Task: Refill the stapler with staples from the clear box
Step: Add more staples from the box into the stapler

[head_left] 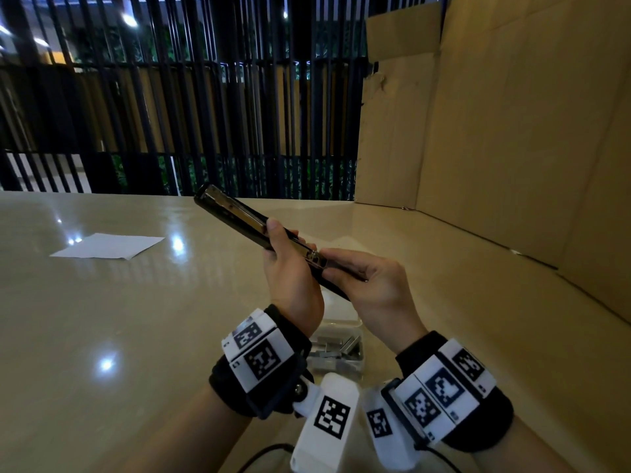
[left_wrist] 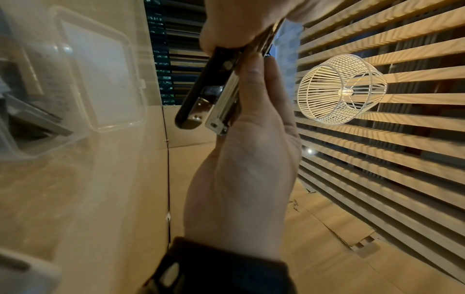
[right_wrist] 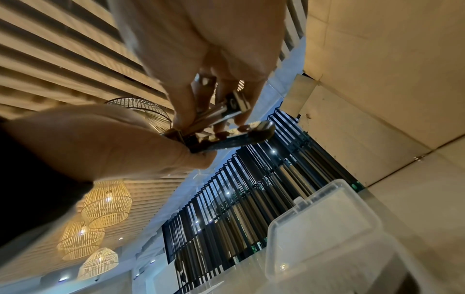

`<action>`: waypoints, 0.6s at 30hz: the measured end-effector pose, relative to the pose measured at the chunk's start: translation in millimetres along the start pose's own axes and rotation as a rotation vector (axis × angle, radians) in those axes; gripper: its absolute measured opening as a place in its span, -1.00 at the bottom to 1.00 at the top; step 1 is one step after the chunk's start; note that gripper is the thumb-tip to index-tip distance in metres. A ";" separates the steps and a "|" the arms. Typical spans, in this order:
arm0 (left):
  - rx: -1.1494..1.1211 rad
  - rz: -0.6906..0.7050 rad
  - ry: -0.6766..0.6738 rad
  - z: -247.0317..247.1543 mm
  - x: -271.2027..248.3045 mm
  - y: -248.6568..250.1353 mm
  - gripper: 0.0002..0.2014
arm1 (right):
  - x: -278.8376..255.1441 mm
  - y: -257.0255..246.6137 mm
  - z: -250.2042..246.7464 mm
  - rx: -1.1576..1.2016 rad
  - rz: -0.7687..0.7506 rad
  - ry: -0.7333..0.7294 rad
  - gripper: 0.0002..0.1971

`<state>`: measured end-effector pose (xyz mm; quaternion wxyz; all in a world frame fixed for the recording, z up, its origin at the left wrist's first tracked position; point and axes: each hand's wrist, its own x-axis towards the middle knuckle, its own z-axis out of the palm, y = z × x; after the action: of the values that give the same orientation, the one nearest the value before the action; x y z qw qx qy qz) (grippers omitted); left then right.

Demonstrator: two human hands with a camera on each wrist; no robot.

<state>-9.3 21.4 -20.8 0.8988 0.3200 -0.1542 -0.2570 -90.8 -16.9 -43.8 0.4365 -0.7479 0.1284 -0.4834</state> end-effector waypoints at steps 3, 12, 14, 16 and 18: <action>-0.020 -0.042 0.020 -0.2 2.0 -1.4 -0.64 | 2.5 5.1 -2.6 -0.027 0.021 -0.007 -0.71; -0.073 -0.121 0.042 -2.0 11.8 4.2 -0.64 | 14.9 -4.1 -38.0 -0.025 0.219 -0.043 -0.77; -0.097 -0.115 0.041 -0.9 13.6 8.9 -0.64 | 17.5 -9.4 -45.6 0.035 0.294 -0.040 -0.77; -0.116 -0.131 0.049 -0.8 15.6 10.9 -0.64 | 16.9 -13.4 -46.7 0.041 0.330 -0.144 -0.82; -0.130 -0.150 0.060 -1.7 16.4 11.0 -0.65 | 14.7 -15.4 -44.2 0.016 0.328 -0.247 -0.85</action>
<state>8.9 20.3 -13.1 0.9000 0.2793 -0.0859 -0.3234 -123.9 -40.3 -16.2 0.5275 -0.7671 0.1902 -0.3116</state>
